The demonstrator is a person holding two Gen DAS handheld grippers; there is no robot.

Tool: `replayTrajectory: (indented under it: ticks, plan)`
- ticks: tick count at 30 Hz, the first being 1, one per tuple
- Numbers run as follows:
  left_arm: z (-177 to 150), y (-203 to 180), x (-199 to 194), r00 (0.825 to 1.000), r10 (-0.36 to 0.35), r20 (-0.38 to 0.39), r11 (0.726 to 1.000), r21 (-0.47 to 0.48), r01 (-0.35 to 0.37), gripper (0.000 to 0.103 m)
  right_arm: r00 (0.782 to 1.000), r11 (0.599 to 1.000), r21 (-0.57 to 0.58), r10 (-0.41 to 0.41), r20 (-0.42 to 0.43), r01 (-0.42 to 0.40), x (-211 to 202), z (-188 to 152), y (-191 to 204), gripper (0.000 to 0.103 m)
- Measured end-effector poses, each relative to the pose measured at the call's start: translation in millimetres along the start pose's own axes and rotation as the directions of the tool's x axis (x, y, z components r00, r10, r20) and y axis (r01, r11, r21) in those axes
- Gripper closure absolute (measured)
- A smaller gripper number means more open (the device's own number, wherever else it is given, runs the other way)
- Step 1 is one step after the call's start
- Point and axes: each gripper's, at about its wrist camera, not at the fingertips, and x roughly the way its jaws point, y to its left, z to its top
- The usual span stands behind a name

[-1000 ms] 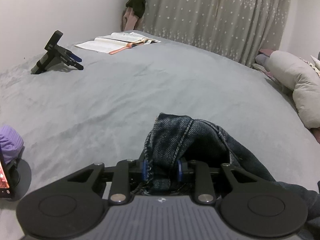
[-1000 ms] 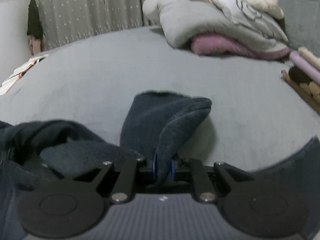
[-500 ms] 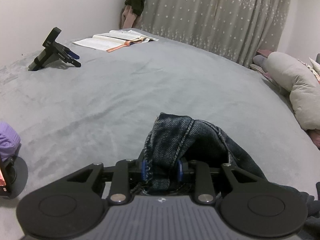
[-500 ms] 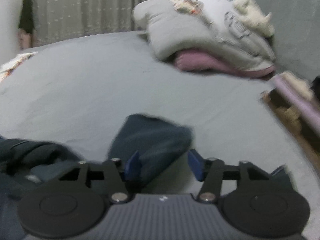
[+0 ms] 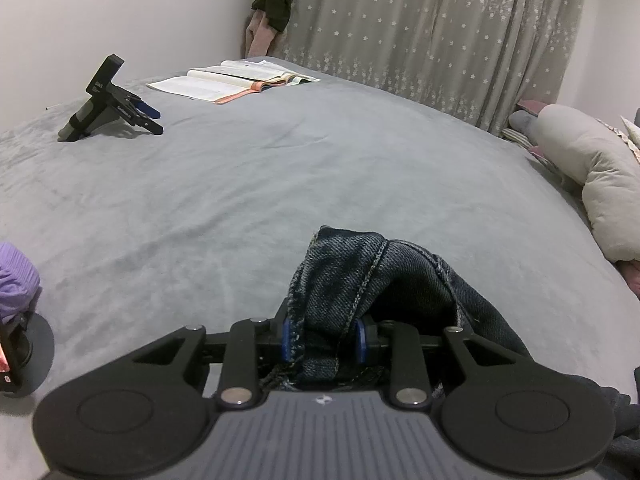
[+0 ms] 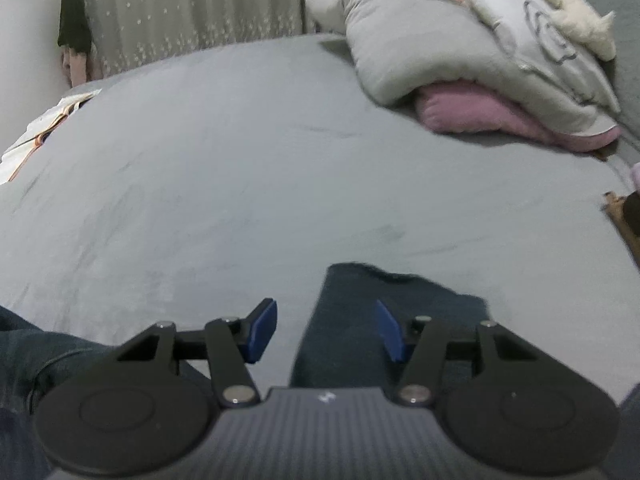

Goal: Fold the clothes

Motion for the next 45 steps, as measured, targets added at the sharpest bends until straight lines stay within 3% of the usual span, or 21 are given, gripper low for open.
replayTrajectory:
  ticks: [9,12,14,16,23,26,30,36,41,45]
  plan:
    - [0.6,-0.6,2.6,1.0,0.0,-0.002,1.0,-0.016,0.0,0.076,0.991,0.995,0.035,-0.092,-0.099,0.096,59.3,4.9,-0.4,0.055]
    - [1.3,-0.1,3.7,1.0,0.0,-0.002,1.0,-0.022,0.0,0.076,0.987,0.991,0.053,-0.113,-0.116,0.119,72.0,3.6,-6.8,0.068]
    - [1.7,1.4,4.3,1.0,-0.003,0.001,0.999,-0.033,0.003,0.076,0.988,0.992,0.038,-0.118,-0.102,0.123,73.4,4.4,-7.4,0.088]
    - [2.5,4.3,3.5,1.0,-0.01,0.014,0.998,-0.06,0.01,0.078,0.989,0.991,0.037,-0.127,-0.071,0.129,66.7,8.3,-7.4,0.099]
    - [5.5,12.5,1.5,0.999,-0.022,0.04,0.991,-0.132,0.027,0.079,0.979,0.988,0.099,-0.134,0.154,0.12,5.1,38.2,-26.2,0.1]
    - [7.7,16.5,1.4,0.999,-0.016,0.049,0.988,-0.155,0.023,0.08,0.955,0.986,0.144,-0.124,0.269,0.088,-30.7,49.3,-44.0,0.1]
    - [11.6,24.9,1.1,0.998,-0.004,0.06,0.982,-0.19,0.015,0.081,0.925,0.981,0.183,-0.129,0.356,0.066,-62.5,51.4,-67.1,0.1]
    - [14.0,31.2,2.3,0.998,0.03,0.06,0.979,-0.203,-0.017,0.082,0.925,0.964,0.252,-0.17,0.34,0.085,-72.3,41.5,-112.6,0.1]
    - [13.4,31.2,4.0,0.997,0.047,0.053,0.981,-0.193,-0.036,0.082,0.955,0.933,0.343,-0.194,0.222,0.11,-44.1,7.9,-161.4,0.1]
    - [13.4,29.7,4.1,0.997,0.064,0.043,0.981,-0.184,-0.055,0.082,0.966,0.915,0.386,-0.195,0.169,0.117,-31.4,-23.9,-179.5,0.1]
